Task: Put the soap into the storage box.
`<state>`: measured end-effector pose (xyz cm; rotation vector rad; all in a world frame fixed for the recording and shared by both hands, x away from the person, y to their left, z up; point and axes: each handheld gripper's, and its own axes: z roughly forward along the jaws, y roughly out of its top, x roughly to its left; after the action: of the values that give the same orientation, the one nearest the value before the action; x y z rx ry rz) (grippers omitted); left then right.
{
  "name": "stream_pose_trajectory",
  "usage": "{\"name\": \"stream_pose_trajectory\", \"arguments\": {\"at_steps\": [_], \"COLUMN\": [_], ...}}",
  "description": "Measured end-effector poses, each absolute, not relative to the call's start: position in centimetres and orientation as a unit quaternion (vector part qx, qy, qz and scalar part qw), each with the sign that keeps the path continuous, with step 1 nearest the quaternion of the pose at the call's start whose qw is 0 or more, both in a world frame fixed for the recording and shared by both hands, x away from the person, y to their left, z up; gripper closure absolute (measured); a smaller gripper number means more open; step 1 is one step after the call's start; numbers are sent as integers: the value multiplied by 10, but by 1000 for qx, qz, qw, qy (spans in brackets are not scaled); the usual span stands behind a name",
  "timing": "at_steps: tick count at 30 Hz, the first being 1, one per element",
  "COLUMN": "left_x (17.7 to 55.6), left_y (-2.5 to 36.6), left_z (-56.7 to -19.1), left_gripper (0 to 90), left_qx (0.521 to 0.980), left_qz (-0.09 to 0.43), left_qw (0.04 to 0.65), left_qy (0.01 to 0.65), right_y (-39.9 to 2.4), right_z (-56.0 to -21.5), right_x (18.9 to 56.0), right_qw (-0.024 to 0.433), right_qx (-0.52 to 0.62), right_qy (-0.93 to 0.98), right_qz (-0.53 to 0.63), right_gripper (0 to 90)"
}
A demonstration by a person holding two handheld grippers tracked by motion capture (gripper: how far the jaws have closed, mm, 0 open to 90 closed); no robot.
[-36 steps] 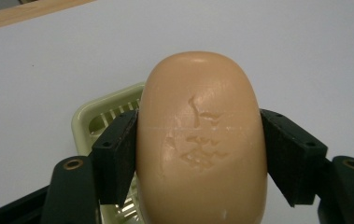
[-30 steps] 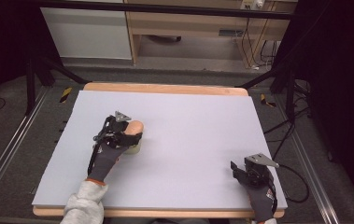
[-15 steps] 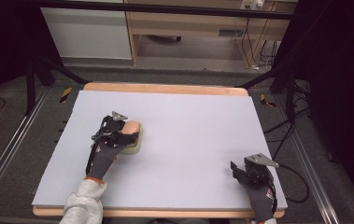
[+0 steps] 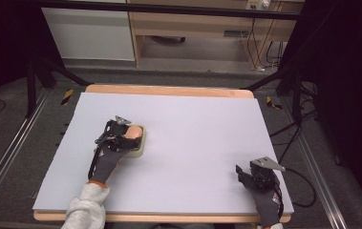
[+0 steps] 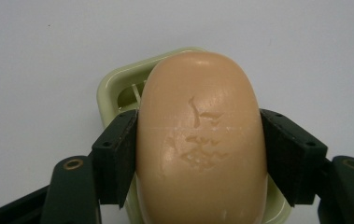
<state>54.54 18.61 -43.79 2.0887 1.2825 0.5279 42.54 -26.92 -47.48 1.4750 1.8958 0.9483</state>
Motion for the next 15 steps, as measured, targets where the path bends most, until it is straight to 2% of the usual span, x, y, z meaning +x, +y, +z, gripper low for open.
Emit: {"name": "stream_pose_trajectory", "arguments": {"at_steps": [15], "left_x": [549], "left_y": [185], "left_z": [-445], "left_gripper": [316], "left_qx": [792], "left_qz": [199], "left_qw": [304], "left_qy": [491], "right_y": [-269], "right_z": [-475], "right_x": [426], "right_qw": [277], "right_qx": [548], "right_qy": [707], "right_qz": [351], "right_gripper": [404]}}
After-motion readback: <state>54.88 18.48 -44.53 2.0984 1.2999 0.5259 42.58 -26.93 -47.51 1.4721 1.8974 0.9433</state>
